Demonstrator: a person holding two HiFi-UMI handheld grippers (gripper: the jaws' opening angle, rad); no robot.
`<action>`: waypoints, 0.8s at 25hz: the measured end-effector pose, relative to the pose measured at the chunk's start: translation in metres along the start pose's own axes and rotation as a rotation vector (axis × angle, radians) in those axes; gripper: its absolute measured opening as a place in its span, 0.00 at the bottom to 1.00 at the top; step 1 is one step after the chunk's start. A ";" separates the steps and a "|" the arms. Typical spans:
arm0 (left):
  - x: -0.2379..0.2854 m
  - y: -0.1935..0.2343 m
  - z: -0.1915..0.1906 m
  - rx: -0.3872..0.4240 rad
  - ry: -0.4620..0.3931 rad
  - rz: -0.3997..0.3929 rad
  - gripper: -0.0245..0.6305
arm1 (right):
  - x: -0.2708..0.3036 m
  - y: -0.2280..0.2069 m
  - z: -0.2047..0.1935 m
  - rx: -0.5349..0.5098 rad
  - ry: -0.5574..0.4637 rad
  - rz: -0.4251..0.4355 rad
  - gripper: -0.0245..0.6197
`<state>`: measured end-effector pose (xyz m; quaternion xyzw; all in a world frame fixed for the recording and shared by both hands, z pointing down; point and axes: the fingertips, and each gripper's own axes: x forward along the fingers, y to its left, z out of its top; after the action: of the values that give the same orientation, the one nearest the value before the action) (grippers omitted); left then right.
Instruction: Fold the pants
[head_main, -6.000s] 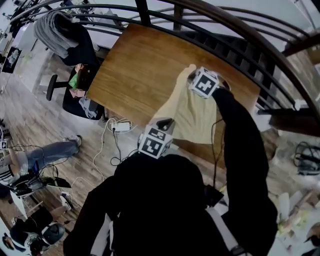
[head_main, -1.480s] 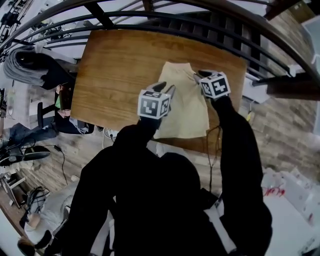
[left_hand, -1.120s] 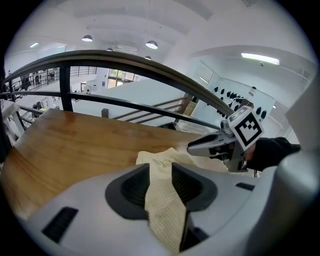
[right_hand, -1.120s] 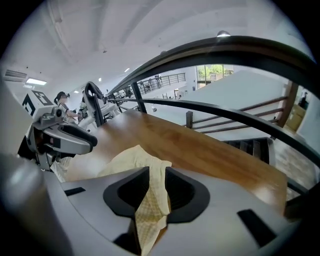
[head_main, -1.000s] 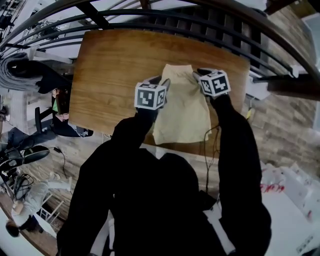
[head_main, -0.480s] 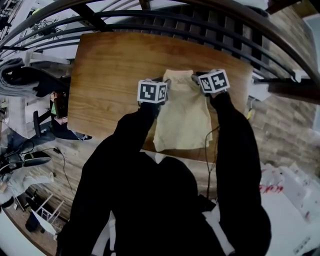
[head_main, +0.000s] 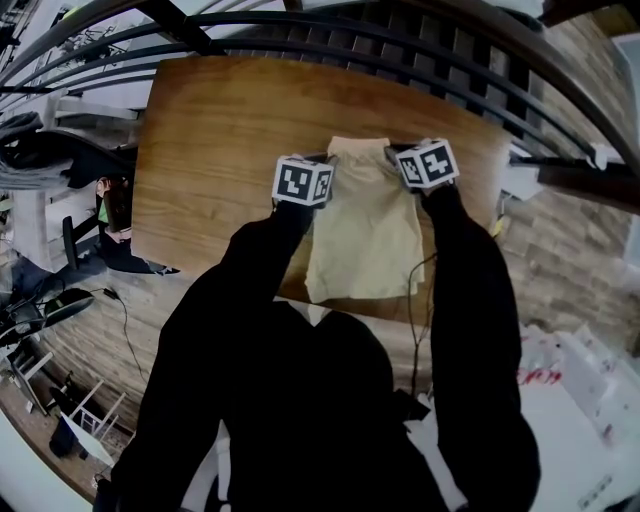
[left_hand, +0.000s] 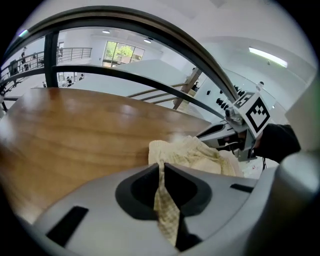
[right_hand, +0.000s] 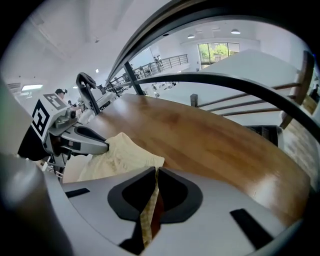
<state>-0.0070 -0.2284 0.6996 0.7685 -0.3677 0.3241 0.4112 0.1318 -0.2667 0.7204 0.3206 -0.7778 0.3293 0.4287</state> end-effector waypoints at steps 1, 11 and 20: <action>-0.001 -0.001 0.001 0.012 -0.004 -0.004 0.08 | -0.002 0.002 0.001 -0.006 -0.007 0.005 0.07; -0.024 -0.010 0.005 0.112 -0.056 0.014 0.08 | -0.029 0.019 0.011 -0.061 -0.090 0.025 0.07; -0.057 -0.032 0.000 0.214 -0.144 0.060 0.08 | -0.069 0.041 0.010 -0.123 -0.171 0.007 0.07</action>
<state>-0.0104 -0.1993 0.6409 0.8178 -0.3826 0.3177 0.2895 0.1247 -0.2361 0.6462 0.3180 -0.8314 0.2539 0.3785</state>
